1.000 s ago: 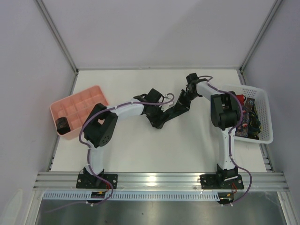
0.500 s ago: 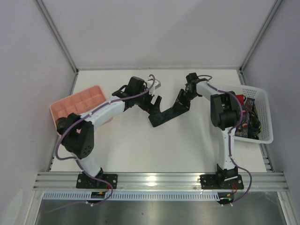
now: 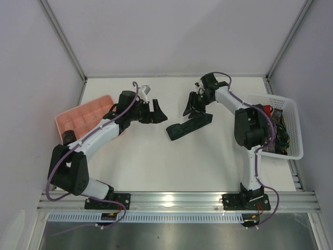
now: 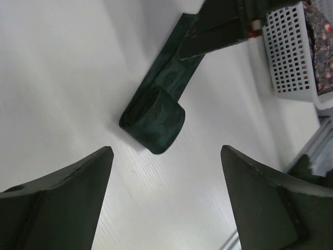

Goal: Roll the ties
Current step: Roll the tie

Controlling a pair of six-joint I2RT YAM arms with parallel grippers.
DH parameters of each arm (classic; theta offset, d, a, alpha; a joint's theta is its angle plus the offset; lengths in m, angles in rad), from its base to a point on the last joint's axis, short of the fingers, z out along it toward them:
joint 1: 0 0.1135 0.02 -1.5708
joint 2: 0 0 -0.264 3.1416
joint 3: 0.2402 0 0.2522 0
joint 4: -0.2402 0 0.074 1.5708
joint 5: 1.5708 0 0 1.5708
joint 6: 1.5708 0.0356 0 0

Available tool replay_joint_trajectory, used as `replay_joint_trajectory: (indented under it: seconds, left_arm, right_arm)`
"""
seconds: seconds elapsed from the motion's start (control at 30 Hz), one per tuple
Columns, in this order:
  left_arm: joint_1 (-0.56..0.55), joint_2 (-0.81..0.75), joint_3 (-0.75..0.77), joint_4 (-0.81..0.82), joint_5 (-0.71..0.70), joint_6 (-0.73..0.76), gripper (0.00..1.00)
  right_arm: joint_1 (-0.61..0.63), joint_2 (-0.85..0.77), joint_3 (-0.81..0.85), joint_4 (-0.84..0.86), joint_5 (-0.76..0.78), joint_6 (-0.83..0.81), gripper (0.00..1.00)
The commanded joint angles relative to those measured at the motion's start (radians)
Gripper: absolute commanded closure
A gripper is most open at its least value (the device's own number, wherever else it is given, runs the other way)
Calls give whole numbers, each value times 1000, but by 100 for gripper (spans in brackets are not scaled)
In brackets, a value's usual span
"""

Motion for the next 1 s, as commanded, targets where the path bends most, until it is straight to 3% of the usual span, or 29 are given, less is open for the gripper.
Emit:
replay_joint_trajectory:
  seconds: [0.0, 0.07, 0.1, 0.17, 0.37, 0.47, 0.73, 0.97]
  left_arm:
    - [50, -9, -115, 164, 123, -268, 13]
    - [54, 4, -145, 224, 131, -318, 20]
    - [57, 11, -162, 240, 151, -329, 22]
    - [57, 40, -162, 243, 157, -357, 25]
    - [60, 71, -191, 316, 177, -449, 19]
    - [63, 97, -208, 375, 201, -499, 15]
    - [63, 152, -274, 490, 234, -590, 22]
    - [60, 238, -303, 557, 257, -624, 19]
  right_arm:
    - [21, -95, -68, 135, -185, -38, 62]
    - [28, -107, -111, 236, -350, 4, 70]
    - [34, -103, -125, 311, -389, 62, 80]
    - [53, -66, -122, 321, -446, 76, 87]
    - [85, -7, -120, 293, -489, 58, 99]
    - [90, 22, -129, 270, -476, 30, 100]
    - [77, 72, -169, 272, -465, -10, 100]
    - [50, 118, -174, 299, -442, -31, 100]
